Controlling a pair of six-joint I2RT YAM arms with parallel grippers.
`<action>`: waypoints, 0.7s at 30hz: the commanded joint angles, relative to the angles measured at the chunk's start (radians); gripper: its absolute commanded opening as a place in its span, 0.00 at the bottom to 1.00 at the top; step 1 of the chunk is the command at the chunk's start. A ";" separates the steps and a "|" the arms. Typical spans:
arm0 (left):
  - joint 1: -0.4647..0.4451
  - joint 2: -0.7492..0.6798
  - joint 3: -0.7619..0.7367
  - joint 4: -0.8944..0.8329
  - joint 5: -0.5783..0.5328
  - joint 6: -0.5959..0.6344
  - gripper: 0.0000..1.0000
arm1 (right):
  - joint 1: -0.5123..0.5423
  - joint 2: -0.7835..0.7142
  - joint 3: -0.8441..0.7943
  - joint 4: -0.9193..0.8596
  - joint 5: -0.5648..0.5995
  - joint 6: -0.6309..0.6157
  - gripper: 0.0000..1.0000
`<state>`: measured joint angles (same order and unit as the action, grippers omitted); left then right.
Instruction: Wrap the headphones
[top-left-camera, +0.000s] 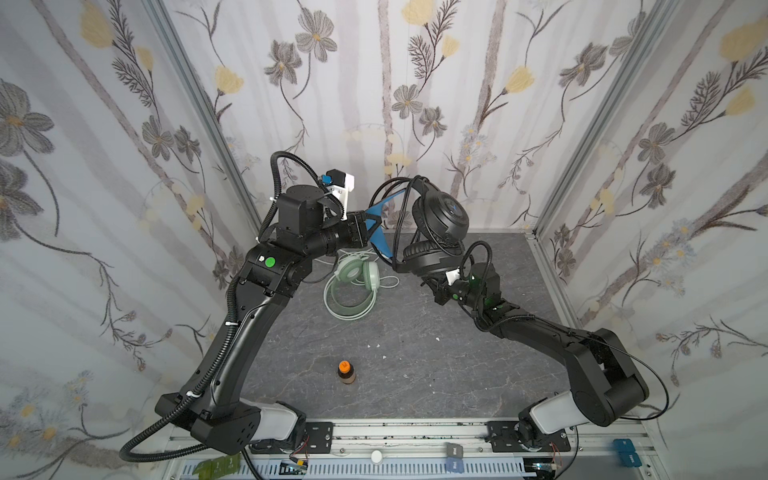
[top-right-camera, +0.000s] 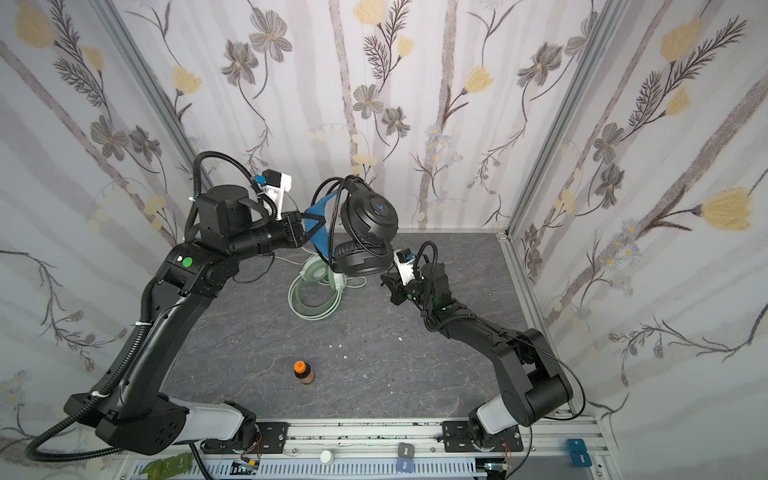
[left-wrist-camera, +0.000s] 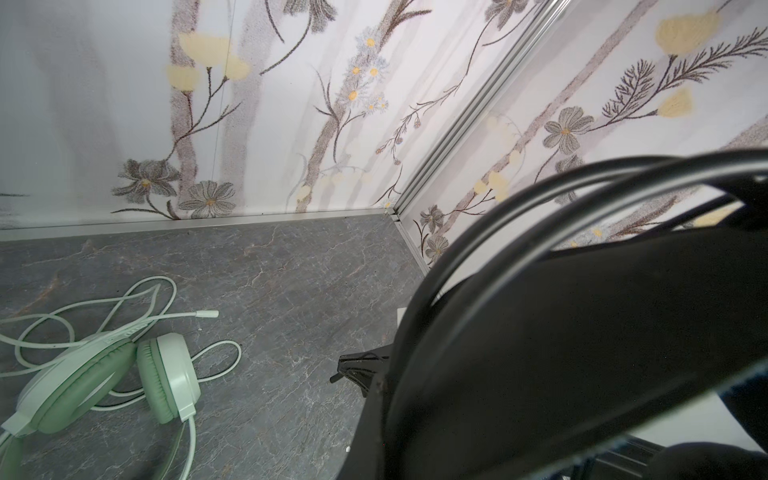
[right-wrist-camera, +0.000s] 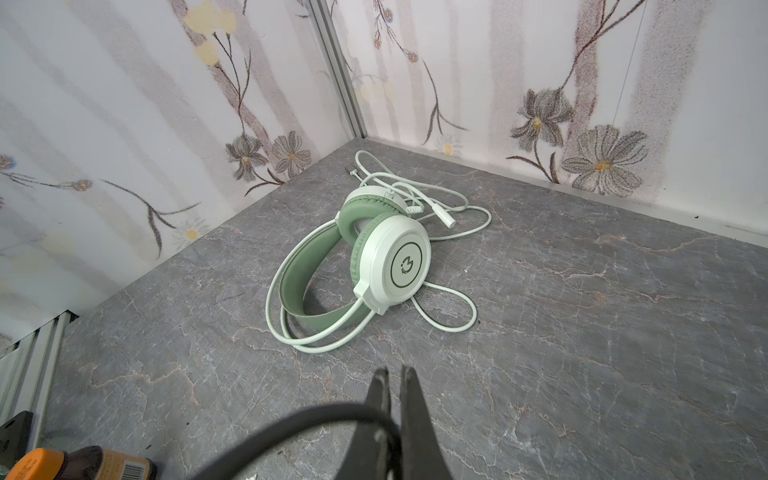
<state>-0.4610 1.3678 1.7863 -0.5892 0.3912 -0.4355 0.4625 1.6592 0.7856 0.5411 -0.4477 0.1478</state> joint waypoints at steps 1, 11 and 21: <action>0.002 -0.012 -0.019 0.154 -0.036 -0.094 0.00 | 0.002 -0.013 -0.013 0.028 0.011 0.005 0.03; 0.021 -0.044 -0.120 0.297 -0.283 -0.258 0.00 | 0.050 -0.056 -0.065 -0.027 0.141 0.022 0.00; 0.022 0.033 -0.087 0.277 -0.496 -0.404 0.00 | 0.162 -0.135 -0.088 -0.126 0.313 0.033 0.00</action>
<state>-0.4404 1.3861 1.6737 -0.4572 -0.0055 -0.7349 0.6071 1.5360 0.7017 0.4808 -0.2131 0.1612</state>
